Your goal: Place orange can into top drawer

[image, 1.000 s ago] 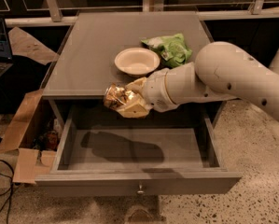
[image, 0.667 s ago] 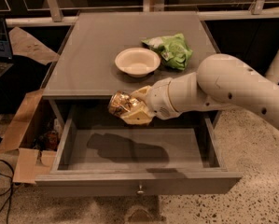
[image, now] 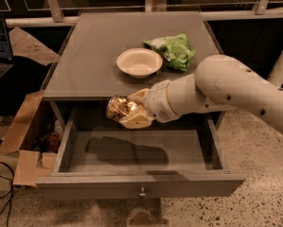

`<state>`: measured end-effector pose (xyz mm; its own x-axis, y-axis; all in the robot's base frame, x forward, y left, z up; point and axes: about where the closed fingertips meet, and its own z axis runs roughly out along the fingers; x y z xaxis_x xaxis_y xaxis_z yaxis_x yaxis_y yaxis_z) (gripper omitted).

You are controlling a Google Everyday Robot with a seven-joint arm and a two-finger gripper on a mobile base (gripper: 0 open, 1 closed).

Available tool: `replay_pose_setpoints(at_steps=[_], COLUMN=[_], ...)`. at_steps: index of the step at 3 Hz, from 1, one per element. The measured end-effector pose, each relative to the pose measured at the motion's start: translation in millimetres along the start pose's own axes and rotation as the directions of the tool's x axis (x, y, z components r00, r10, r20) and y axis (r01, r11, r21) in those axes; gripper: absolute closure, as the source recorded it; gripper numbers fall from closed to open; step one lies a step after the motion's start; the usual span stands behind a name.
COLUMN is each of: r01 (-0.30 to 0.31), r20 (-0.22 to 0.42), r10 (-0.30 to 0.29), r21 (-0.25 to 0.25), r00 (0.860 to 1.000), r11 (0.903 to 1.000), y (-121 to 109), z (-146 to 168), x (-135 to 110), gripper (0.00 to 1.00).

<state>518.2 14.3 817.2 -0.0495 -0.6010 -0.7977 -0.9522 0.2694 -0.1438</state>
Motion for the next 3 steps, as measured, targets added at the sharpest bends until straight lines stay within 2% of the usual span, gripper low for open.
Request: replay_pose_setpoints(at_steps=[1,3], r01=[-0.018,-0.136], r20=[-0.035,-0.092], r10=[0.017,0.136], r21=[-0.019,0.001], r00=[0.999,0.986], r11=[0.9997,0.9907], y=[6,8], z=[14,35], x=[23,93], gripper=[1.0,1.0])
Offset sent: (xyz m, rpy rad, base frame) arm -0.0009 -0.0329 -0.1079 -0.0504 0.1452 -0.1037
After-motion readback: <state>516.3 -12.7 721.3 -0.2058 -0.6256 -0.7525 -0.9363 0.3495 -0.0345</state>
